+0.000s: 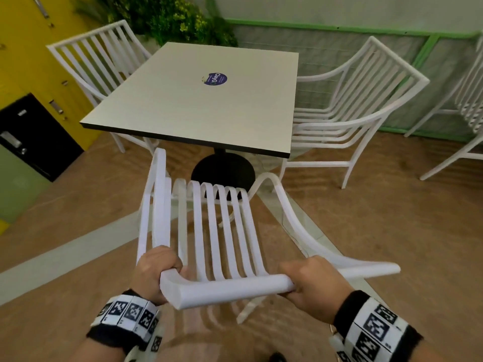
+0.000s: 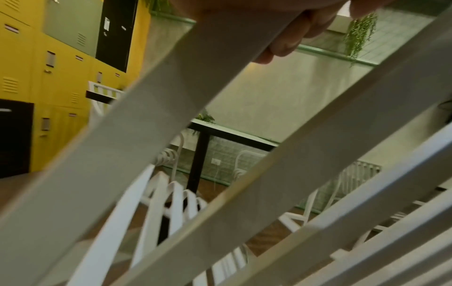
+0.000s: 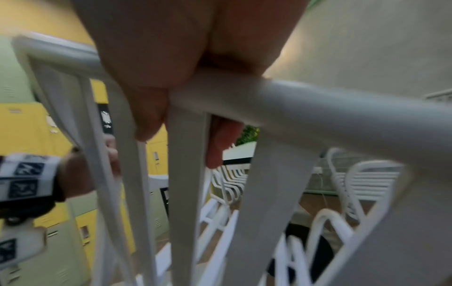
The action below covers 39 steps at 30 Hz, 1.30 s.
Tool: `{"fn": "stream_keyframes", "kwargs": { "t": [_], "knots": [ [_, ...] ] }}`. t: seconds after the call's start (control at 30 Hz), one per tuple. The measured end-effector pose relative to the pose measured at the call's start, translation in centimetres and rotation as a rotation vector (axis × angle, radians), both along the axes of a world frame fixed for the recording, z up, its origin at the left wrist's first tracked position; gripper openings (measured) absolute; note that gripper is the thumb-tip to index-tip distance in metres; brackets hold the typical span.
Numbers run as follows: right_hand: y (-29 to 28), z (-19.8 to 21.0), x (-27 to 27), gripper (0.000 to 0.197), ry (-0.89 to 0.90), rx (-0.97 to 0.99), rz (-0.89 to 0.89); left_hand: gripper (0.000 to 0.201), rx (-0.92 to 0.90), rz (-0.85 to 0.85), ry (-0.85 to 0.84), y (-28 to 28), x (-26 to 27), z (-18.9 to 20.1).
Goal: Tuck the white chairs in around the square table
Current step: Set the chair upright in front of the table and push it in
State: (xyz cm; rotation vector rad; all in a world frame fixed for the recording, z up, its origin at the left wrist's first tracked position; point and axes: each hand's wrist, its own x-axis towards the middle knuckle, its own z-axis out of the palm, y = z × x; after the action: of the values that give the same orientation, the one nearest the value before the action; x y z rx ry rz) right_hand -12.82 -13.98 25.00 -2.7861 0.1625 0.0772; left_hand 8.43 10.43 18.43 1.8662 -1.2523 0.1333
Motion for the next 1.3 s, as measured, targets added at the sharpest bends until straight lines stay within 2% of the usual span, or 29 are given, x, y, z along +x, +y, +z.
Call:
{"fn": "stream_keyframes", "kwargs": {
  "t": [0.07, 0.17, 0.23, 0.27, 0.3, 0.37, 0.4, 0.47, 0.53, 0.6, 0.7, 0.77, 0.83, 0.87, 0.97, 1.07, 1.2, 1.3],
  "knots": [
    [1.6, 0.5, 0.6, 0.032, -0.029, -0.02, 0.033, 0.031, 0.033, 0.008, 0.086, 1.2, 0.1, -0.2],
    [3.9, -0.1, 1.6, 0.031, 0.034, -0.067, 0.029, 0.027, 0.155, 0.01, 0.266, 2.3, 0.5, -0.2],
    [5.6, -1.1, 2.2, 0.024, 0.071, -0.073, 0.029, 0.022, 0.345, 0.094, 0.349, 2.5, 1.8, -0.5],
    [6.2, -1.5, 2.6, 0.016, 0.075, -0.061, 0.021, 0.024, 0.463, 0.115, 0.422, 2.8, 1.8, -0.4],
    [6.7, -1.7, 3.1, 0.009, 0.079, -0.059, 0.012, 0.031, 0.491, 0.123, 0.5, 3.7, 1.9, -0.6],
    [7.4, -1.7, 4.0, 0.01, 0.139, -0.054, -0.009, 0.054, 0.446, 0.131, 0.401, 5.7, 1.5, -0.6],
    [7.8, -1.6, 4.4, 0.012, 0.159, -0.06, -0.023, 0.059, 0.407, 0.108, 0.343, 6.7, 0.7, 0.1],
    [8.6, -1.4, 5.2, 0.013, 0.191, -0.081, -0.046, 0.061, 0.334, 0.106, 0.345, 8.5, -1.1, 2.0],
    [9.7, -1.3, 5.9, 0.012, 0.23, -0.117, -0.052, 0.065, 0.311, 0.145, 0.263, 9.2, -2.3, 4.3],
    [10.8, -1.4, 6.7, 0.013, 0.256, -0.14, -0.049, 0.065, 0.361, 0.121, 0.063, 9.4, -3.0, 6.3],
    [12.7, -1.6, 7.7, 0.013, 0.26, -0.142, -0.049, 0.063, 0.618, 0.068, -0.197, 7.3, -4.0, 7.8],
    [13.8, -2.0, 8.4, 0.011, 0.252, -0.144, -0.05, 0.051, 0.857, 0.074, -0.193, 4.9, -4.3, 7.6],
    [14.7, -2.4, 8.8, 0.013, 0.243, -0.157, -0.035, 0.03, 1.095, 0.041, -0.183, 3.4, -4.1, 6.6],
    [15.1, -2.6, 9.0, 0.014, 0.232, -0.156, -0.02, 0.024, 1.161, 0.024, -0.208, 3.1, -3.8, 6.0],
    [14.9, -3.2, 8.9, 0.016, 0.206, -0.103, 0.031, 0.021, 1.201, 0.001, -0.189, 4.5, -2.6, 4.2],
    [11.3, -3.9, 7.1, 0.016, 0.272, -0.084, -0.038, 0.021, 1.186, -0.001, -0.115, 6.8, -1.7, 2.4],
    [4.7, -4.6, 4.6, 0.013, 0.4, -0.222, -0.082, 0.019, 1.169, 0.014, -0.077, 7.9, -0.7, 1.4],
    [3.4, -4.5, 4.7, 0.014, 0.477, -0.276, -0.053, 0.016, 1.182, 0.053, -0.051, 7.5, -0.7, 1.6]
  ]
}}
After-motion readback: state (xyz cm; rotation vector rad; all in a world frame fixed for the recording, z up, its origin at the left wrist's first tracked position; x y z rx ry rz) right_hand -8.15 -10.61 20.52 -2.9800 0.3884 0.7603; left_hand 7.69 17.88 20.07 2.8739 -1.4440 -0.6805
